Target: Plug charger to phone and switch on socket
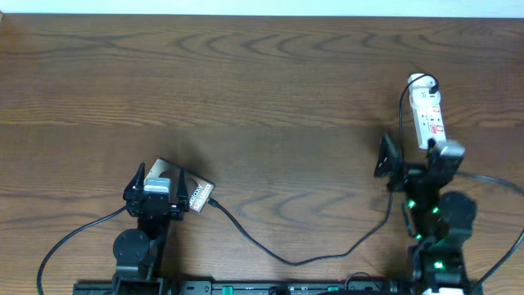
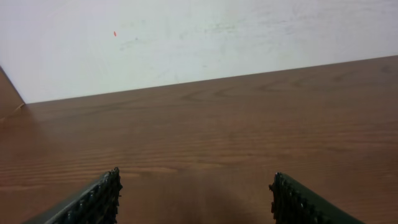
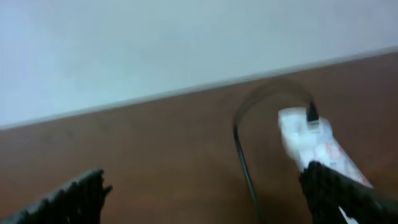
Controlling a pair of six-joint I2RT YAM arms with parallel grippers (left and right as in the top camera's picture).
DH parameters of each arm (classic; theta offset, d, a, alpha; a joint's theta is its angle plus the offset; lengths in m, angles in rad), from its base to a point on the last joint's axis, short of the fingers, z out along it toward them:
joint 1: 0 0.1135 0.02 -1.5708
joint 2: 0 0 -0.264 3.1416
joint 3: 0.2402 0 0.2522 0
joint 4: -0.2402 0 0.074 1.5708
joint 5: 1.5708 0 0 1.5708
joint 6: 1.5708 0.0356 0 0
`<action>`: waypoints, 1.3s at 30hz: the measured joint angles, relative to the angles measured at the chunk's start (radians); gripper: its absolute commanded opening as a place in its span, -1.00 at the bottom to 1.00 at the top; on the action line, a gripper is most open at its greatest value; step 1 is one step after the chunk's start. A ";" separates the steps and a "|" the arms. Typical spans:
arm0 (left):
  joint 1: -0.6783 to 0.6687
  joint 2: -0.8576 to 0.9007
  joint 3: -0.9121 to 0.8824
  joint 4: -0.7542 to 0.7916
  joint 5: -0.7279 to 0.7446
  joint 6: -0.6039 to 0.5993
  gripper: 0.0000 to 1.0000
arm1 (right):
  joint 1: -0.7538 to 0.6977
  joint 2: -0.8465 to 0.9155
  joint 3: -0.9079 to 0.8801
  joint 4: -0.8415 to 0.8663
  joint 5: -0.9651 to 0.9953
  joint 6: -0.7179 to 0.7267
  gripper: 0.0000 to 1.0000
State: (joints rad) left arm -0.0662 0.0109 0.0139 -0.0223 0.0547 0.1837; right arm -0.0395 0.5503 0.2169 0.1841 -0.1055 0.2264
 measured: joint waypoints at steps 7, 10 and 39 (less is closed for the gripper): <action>0.000 0.000 0.000 0.000 0.000 0.000 0.51 | 0.000 -0.091 -0.199 0.061 0.003 0.005 0.98; 0.000 0.000 0.000 0.000 0.000 0.000 0.50 | 0.003 -0.109 -0.210 0.010 0.008 0.006 0.99; 0.000 0.000 0.000 0.000 0.000 0.000 0.51 | 0.083 -0.499 -0.210 -0.254 0.065 0.008 0.98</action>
State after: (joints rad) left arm -0.0662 0.0109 0.0139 -0.0223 0.0547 0.1837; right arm 0.0433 0.0509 0.0067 -0.0696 -0.0406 0.2340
